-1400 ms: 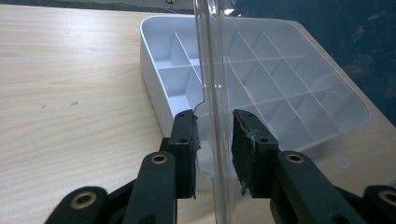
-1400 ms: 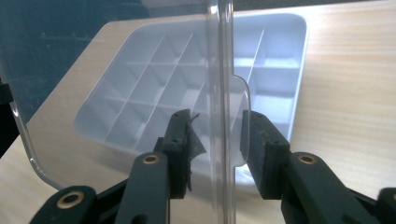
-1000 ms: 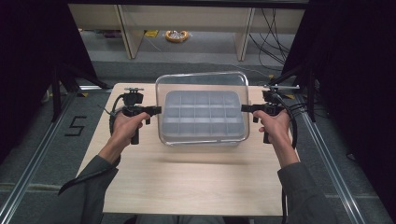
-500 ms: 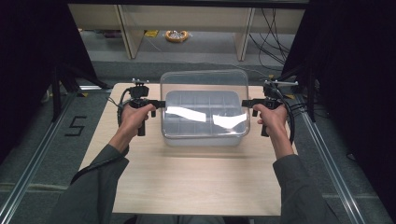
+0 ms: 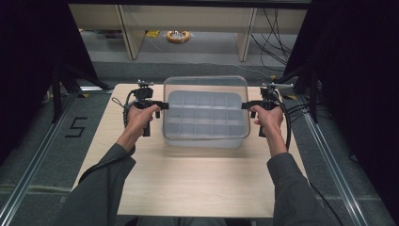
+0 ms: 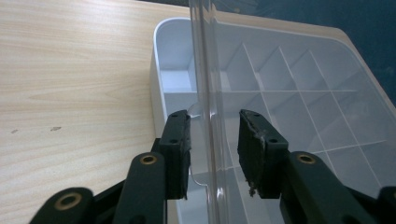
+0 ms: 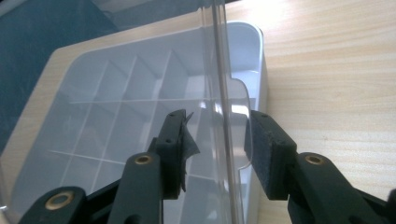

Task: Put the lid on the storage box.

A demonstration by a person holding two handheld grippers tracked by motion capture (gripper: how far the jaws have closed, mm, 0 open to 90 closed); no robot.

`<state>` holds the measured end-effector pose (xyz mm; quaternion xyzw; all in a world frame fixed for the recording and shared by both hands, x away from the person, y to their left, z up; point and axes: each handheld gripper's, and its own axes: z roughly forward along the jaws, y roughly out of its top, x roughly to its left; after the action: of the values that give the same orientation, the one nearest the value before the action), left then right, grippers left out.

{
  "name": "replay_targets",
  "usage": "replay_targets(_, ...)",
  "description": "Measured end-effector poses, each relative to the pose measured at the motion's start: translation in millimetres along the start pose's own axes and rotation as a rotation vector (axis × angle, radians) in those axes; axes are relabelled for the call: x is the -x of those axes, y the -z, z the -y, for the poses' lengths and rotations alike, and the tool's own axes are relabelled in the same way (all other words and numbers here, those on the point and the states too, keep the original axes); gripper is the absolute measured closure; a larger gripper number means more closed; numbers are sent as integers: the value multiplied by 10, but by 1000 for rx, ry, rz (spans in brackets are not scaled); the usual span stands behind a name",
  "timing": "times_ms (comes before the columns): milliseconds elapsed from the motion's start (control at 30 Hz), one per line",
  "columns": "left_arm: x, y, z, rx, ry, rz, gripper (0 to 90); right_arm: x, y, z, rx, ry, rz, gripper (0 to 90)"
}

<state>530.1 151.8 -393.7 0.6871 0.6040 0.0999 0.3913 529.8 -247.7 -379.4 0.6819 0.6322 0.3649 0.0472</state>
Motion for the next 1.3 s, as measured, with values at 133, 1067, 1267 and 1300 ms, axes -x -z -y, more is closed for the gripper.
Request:
replay_targets(133,10,-45,4,-9,-1,-6,613,73,-75,2,15,47,-2,598)
replay_targets(1067,-3,-271,13,-27,50,-60,571,191,-357,60,-15,58,64,595)
replay_targets(1267,-33,-344,64,-41,44,-72,568,151,-398,69,-25,-28,63,589)
replay_targets(1300,-31,-352,72,-43,42,-75,571,176,-414,82,-12,-29,10,585)
